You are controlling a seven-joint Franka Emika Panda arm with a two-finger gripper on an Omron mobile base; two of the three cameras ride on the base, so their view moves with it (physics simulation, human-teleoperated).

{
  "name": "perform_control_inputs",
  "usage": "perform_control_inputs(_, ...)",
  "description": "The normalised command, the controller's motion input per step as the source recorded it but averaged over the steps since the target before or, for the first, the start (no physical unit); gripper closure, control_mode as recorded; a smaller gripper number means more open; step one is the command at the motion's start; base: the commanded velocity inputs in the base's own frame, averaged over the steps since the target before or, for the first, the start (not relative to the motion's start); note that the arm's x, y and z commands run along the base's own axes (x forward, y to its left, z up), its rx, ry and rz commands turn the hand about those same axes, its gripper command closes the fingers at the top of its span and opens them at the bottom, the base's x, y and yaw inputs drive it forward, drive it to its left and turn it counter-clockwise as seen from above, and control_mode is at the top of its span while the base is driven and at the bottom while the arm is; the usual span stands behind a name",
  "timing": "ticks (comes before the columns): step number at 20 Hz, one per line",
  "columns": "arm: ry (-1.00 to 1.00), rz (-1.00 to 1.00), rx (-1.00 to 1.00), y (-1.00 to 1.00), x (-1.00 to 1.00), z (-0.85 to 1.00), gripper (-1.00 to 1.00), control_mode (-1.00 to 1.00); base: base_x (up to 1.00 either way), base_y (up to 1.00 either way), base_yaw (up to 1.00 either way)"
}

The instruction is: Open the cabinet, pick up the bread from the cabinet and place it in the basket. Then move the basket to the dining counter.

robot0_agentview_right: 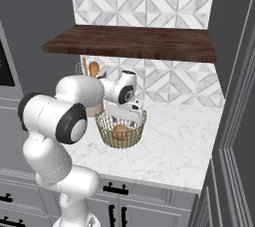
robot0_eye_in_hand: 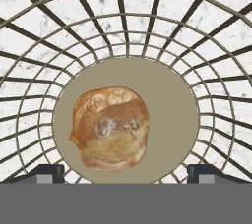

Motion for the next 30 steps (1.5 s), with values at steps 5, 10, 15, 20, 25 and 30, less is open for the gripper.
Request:
perform_control_inputs(5, 0.00, -0.28, 0.00, -0.10, -0.46, 0.43, -1.00, -1.00, 0.00, 0.00, 0.00)
perform_control_inputs(10, 0.00, -0.25, 0.00, -0.16, -0.53, 0.36, -1.00, -1.00, 0.00, 0.00, 0.00)
perform_control_inputs(15, 0.01, -0.21, 0.00, -0.32, -0.56, 0.00, -1.00, -1.00, 0.00, 0.00, 0.00)
perform_control_inputs(20, 0.00, -0.10, 0.00, -0.10, -0.09, 0.00, -1.00, -1.00, 0.00, 0.00, 0.00)
perform_control_inputs(25, 0.01, -0.03, 0.00, 0.01, 0.18, 0.00, -1.00, -1.00, 0.00, 0.00, 0.00)
perform_control_inputs(30, 0.00, -0.01, 0.00, -0.03, 0.10, -0.11, -1.00, -1.00, 0.00, 0.00, 0.00)
